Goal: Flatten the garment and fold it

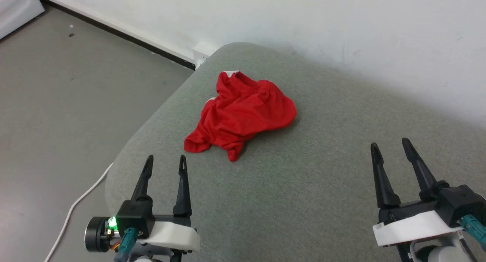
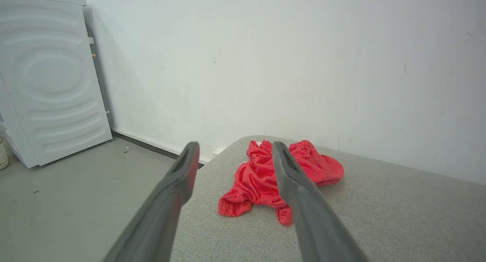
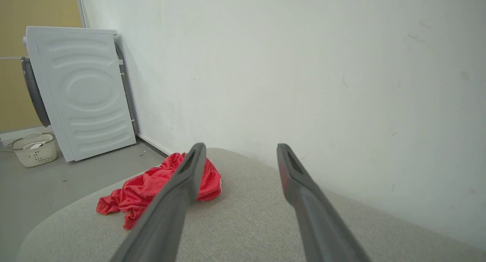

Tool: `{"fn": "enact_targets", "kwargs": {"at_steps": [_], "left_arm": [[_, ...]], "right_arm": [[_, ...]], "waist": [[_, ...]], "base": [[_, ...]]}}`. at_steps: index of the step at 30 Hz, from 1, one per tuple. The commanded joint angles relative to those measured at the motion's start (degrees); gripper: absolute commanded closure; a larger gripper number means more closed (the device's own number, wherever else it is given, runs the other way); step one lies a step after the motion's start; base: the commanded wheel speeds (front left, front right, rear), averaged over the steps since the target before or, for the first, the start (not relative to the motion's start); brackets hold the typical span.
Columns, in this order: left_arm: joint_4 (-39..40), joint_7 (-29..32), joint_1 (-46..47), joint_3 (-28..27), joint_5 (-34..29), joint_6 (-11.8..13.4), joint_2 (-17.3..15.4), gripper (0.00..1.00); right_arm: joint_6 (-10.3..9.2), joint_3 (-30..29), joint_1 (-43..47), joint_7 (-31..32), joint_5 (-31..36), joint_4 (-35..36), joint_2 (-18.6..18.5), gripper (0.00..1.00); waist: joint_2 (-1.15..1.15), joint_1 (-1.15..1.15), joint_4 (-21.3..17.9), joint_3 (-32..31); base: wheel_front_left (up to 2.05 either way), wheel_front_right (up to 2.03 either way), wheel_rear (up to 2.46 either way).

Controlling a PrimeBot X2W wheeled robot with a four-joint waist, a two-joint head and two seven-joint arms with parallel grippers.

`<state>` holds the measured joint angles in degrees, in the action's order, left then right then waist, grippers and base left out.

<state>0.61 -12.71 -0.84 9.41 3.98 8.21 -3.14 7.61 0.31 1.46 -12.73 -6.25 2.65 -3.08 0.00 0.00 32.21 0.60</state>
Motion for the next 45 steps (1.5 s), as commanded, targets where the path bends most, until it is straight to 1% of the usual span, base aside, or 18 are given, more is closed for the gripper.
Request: {"fn": "enact_targets", "kwargs": {"at_steps": [1,15,23,26,30,34,36,40,45], "left_arm": [[0.2,-0.6,-0.5,0.3,0.4,0.5,0.2,0.00],[-0.3,-2.3,-0.6,1.1,1.7,1.8,0.3,0.00],[-0.2,-2.3,-0.4,1.2,2.3,1.9,0.3,0.00],[-0.4,-2.3,-0.2,1.2,2.3,1.5,0.3,0.00],[-1.9,-2.3,1.5,0.4,3.0,-0.9,0.1,0.00],[-7.9,-2.0,6.3,0.2,4.2,-4.6,-1.6,0.00],[-10.9,-0.2,10.5,-0.1,5.1,-6.5,-2.7,0.00],[-15.4,4.9,20.2,-1.9,7.6,-9.3,-5.2,0.00],[-23.1,14.0,31.9,-3.6,10.3,-12.6,-10.0,0.00]], "right_arm": [[-0.10,0.0,0.3,-0.6,-0.7,0.3,0.2,0.00],[-0.12,0.0,0.4,-2.3,-1.1,0.3,0.2,0.00],[-0.12,0.1,0.3,-2.3,-0.7,0.2,0.2,0.00],[-0.12,-0.1,0.3,-2.3,-0.2,0.2,0.2,0.00],[-0.12,-0.4,-0.3,-2.3,1.1,0.4,0.2,0.00],[-0.12,-0.1,-1.7,-2.3,2.7,1.1,0.2,0.00],[-0.12,0.3,-2.6,-2.3,3.3,2.1,0.1,0.00],[-0.12,1.0,-5.1,-2.3,3.9,4.3,-0.9,0.00],[-0.12,2.6,-8.4,-2.3,4.4,7.2,-2.1,0.00]], "waist": [[0.00,0.00,0.6,0.1],[0.00,0.00,3.9,0.6],[0.00,0.00,3.1,1.2],[0.00,0.00,2.6,1.5],[0.00,0.00,0.5,3.4],[0.00,0.00,-3.1,6.7],[0.00,0.00,-5.2,8.8],[0.00,0.00,-9.6,13.7],[0.00,0.00,-15.4,19.9]], "base": [[0.00,0.00,0.00],[0.00,0.00,0.00],[0.00,0.00,0.00],[0.00,0.00,0.00],[0.00,0.00,0.00],[0.00,0.00,0.00],[0.00,0.00,0.00],[0.00,0.00,0.00],[0.00,0.00,0.00]]}}
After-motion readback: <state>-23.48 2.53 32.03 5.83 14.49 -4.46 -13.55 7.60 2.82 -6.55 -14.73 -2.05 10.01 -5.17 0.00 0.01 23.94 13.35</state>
